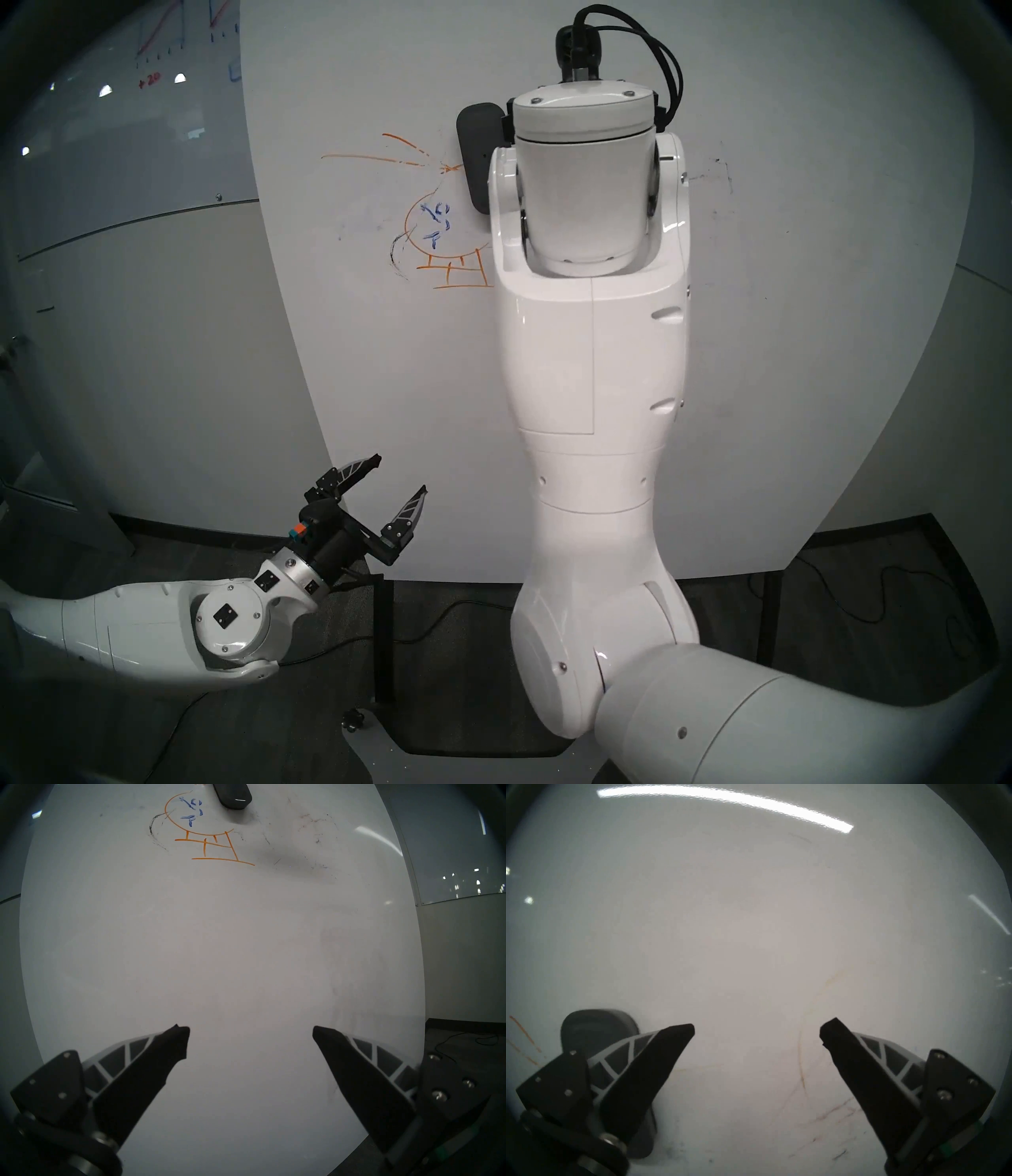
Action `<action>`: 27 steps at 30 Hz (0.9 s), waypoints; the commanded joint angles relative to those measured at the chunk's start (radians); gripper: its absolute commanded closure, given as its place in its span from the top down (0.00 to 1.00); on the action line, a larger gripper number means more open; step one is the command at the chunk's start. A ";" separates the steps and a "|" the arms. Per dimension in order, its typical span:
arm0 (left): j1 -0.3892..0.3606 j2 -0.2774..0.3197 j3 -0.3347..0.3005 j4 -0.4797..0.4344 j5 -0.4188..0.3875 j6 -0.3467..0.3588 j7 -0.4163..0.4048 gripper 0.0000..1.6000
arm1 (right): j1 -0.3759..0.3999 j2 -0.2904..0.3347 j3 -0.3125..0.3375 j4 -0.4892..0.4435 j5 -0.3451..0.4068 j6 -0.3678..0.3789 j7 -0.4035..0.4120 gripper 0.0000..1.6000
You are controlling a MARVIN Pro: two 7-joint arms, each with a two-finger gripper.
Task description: Erase all marks on the whiteboard with the eraser
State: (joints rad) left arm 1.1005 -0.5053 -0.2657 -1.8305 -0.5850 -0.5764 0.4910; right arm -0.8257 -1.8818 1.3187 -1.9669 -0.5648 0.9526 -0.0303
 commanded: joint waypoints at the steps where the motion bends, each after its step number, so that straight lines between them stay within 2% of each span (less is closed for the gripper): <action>1: -0.008 0.001 -0.009 -0.009 -0.001 -0.007 0.002 1.00 | -0.084 -0.020 -0.093 -0.117 -0.031 0.007 -0.016 1.00; 10: -0.007 0.002 -0.009 -0.011 -0.002 -0.009 0.002 1.00 | -0.188 0.026 -0.167 -0.235 -0.052 0.007 -0.020 1.00; 20: -0.007 0.002 -0.009 -0.011 -0.003 -0.009 0.002 1.00 | -0.131 -0.037 -0.116 -0.057 -0.053 0.007 -0.046 1.00; 27: -0.007 0.002 -0.009 -0.011 -0.003 -0.009 0.002 1.00 | -0.115 -0.060 -0.102 -0.013 -0.042 -0.005 -0.054 1.00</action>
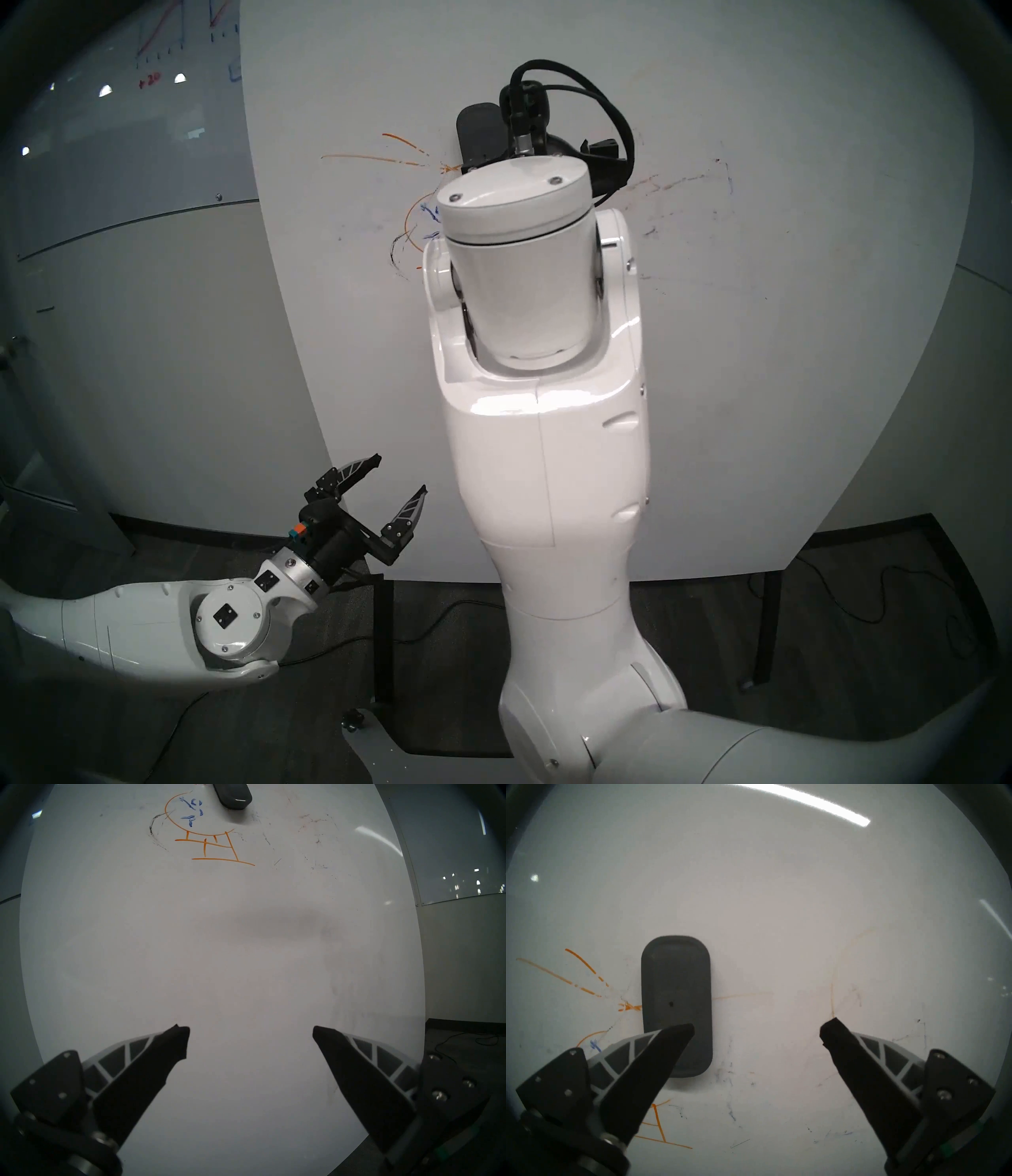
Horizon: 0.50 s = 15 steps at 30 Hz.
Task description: Erase all marks on the whiteboard with the eraser
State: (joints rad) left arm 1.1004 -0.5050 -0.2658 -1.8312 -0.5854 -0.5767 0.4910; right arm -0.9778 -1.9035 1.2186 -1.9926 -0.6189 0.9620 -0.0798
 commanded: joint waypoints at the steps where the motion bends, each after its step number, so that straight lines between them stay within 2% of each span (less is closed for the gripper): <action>1: -0.007 0.002 -0.009 -0.010 -0.002 -0.009 0.002 1.00 | 0.036 -0.039 -0.002 0.014 0.014 -0.015 -0.006 1.00; 10: -0.007 0.002 -0.009 -0.010 -0.002 -0.009 0.002 1.00 | 0.029 -0.043 -0.001 0.016 0.027 -0.017 -0.014 1.00; 15: -0.007 0.002 -0.009 -0.010 -0.003 -0.009 0.002 1.00 | 0.047 -0.043 0.017 0.057 0.038 -0.042 -0.023 1.00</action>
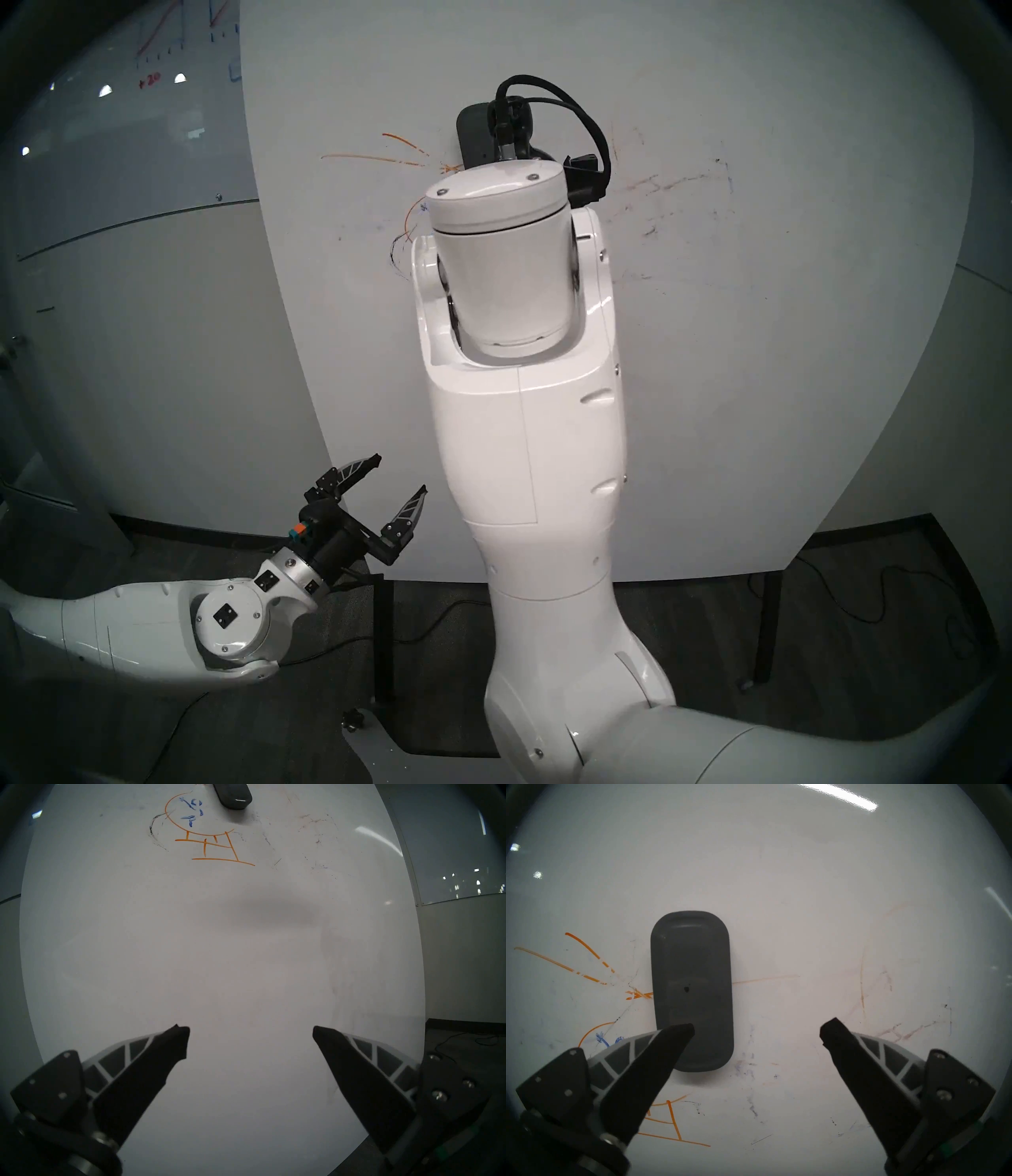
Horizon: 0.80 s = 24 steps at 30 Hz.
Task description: Erase all marks on the whiteboard with the eraser
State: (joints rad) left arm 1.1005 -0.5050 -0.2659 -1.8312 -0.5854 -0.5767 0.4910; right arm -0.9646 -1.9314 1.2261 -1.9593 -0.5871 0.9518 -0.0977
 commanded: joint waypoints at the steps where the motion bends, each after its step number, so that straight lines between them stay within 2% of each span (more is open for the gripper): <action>1: -0.007 0.002 -0.009 -0.010 -0.003 -0.009 0.002 1.00 | 0.040 -0.012 0.011 0.040 0.009 -0.043 -0.009 1.00; 9: -0.007 0.002 -0.009 -0.010 -0.003 -0.009 0.002 1.00 | 0.044 -0.019 0.026 0.074 0.021 -0.064 -0.025 1.00; 16: -0.007 0.002 -0.009 -0.010 -0.002 -0.009 0.002 1.00 | 0.047 -0.005 0.040 0.064 0.025 -0.067 -0.032 1.00; 23: -0.007 0.002 -0.009 -0.010 -0.002 -0.008 0.002 1.00 | 0.065 0.055 0.072 0.017 0.014 -0.066 -0.018 1.00; 24: -0.007 0.002 -0.009 -0.010 -0.002 -0.008 0.002 1.00 | 0.066 0.091 0.077 0.007 0.003 -0.065 -0.005 1.00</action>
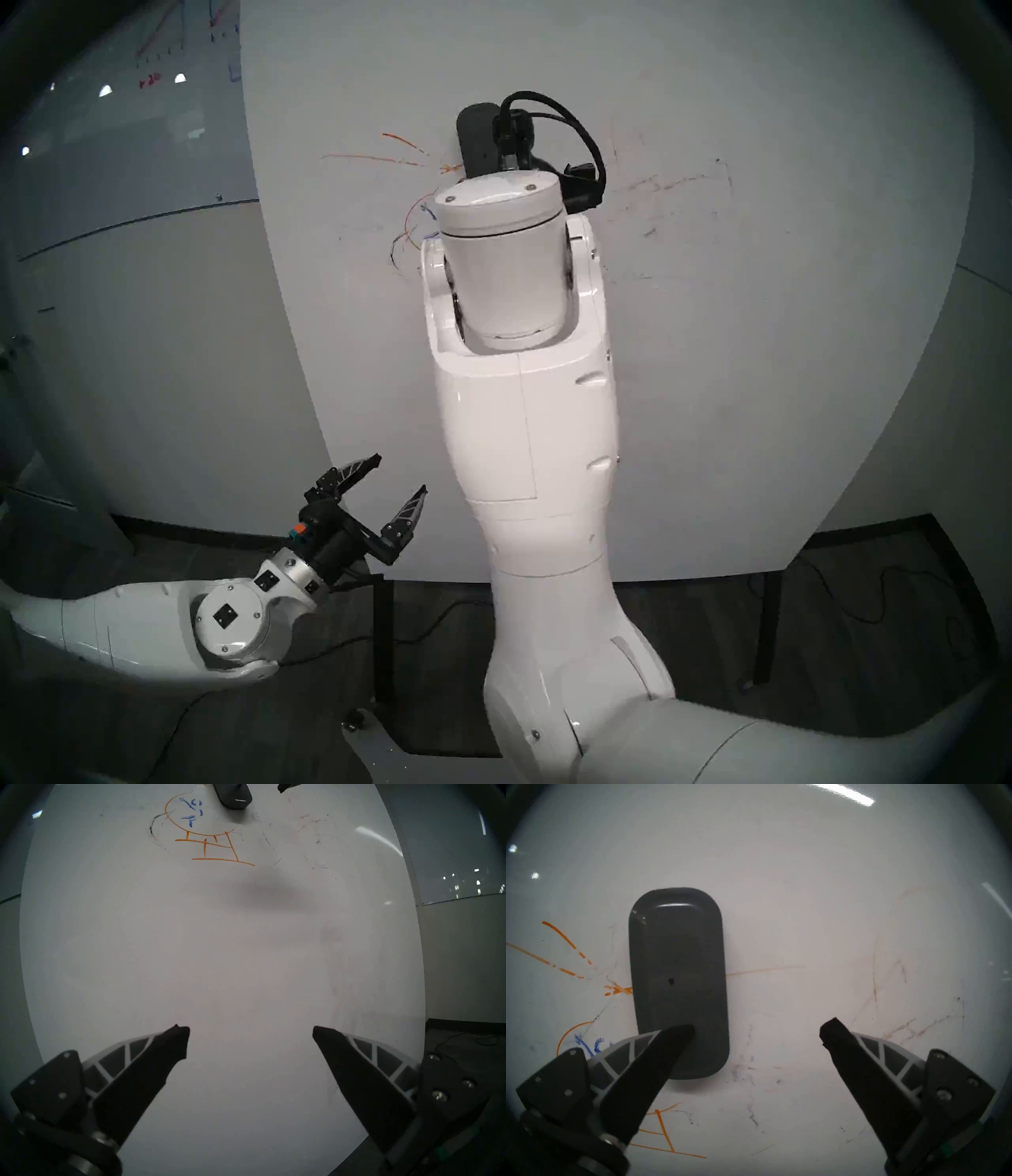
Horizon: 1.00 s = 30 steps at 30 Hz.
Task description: Erase all marks on the whiteboard with the eraser
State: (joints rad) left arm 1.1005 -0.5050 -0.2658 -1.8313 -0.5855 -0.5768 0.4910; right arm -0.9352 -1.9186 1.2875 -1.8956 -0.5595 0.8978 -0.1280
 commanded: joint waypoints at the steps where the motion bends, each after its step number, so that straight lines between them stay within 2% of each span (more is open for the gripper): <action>1: -0.007 0.002 -0.009 -0.010 -0.002 -0.008 0.002 1.00 | 0.037 0.079 0.015 -0.057 -0.024 -0.011 0.026 1.00; 9: -0.007 0.002 -0.009 -0.010 -0.002 -0.008 0.002 1.00 | 0.017 0.188 0.061 -0.091 -0.038 -0.036 0.110 1.00; 18: -0.007 0.002 -0.009 -0.010 -0.002 -0.008 0.002 1.00 | 0.040 0.214 0.117 -0.163 -0.008 -0.020 0.214 1.00; 28: -0.007 0.002 -0.009 -0.010 -0.002 -0.008 0.002 1.00 | 0.084 0.283 0.217 -0.197 0.040 -0.012 0.337 1.00; 30: -0.007 0.002 -0.009 -0.010 -0.002 -0.008 0.002 1.00 | 0.090 0.313 0.235 -0.187 0.035 -0.030 0.350 1.00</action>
State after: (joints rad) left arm 1.1004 -0.5050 -0.2657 -1.8313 -0.5854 -0.5768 0.4910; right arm -0.8970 -1.6700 1.4703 -2.0644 -0.5412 0.8786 0.1701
